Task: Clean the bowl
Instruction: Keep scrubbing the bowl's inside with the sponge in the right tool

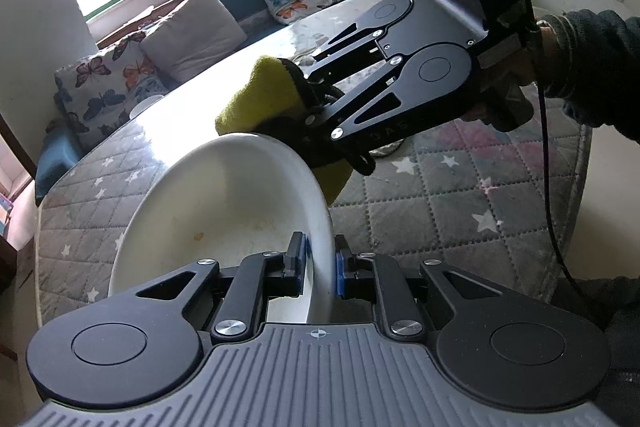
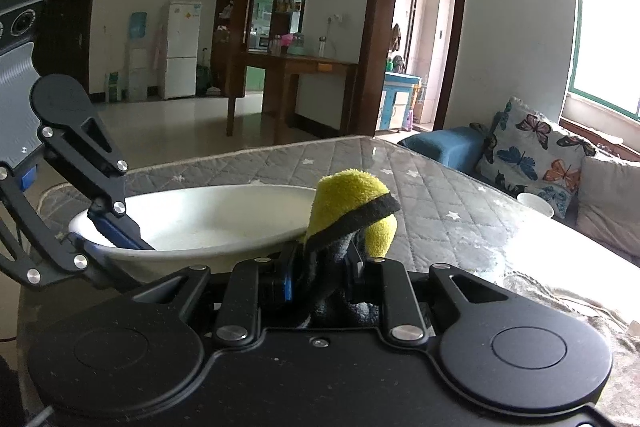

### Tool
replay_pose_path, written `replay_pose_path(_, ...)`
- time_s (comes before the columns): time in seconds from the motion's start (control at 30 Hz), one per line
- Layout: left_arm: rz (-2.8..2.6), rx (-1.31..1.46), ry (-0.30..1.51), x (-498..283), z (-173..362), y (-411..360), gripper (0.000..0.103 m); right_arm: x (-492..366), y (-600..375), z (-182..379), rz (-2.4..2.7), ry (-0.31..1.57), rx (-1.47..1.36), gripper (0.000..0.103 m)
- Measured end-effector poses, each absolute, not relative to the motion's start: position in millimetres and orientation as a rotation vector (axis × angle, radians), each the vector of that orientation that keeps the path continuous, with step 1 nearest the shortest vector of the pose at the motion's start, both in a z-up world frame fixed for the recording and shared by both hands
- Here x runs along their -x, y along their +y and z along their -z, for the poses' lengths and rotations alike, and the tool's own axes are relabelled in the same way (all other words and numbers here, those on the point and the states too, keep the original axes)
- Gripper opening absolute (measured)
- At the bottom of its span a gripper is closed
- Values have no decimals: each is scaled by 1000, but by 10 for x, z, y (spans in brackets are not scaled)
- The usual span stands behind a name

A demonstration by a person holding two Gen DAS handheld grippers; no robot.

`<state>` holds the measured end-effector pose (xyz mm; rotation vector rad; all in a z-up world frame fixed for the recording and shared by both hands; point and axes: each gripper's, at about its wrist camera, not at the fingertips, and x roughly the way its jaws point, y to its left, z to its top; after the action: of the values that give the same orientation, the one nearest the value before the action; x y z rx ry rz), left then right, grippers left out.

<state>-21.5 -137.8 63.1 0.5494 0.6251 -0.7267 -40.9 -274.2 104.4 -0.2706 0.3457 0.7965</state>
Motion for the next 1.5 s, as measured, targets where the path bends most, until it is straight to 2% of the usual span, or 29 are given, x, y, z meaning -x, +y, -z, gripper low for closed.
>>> replay_pose_path(0.87, 694, -568, 647, 239, -461, -1318, 15, 964, -2745, -1066, -880, 366, 305, 24)
replay_pose_path(1.5, 711, -596, 687, 446, -377, -1155, 17, 554, -2722, -981, -815, 385, 300, 24)
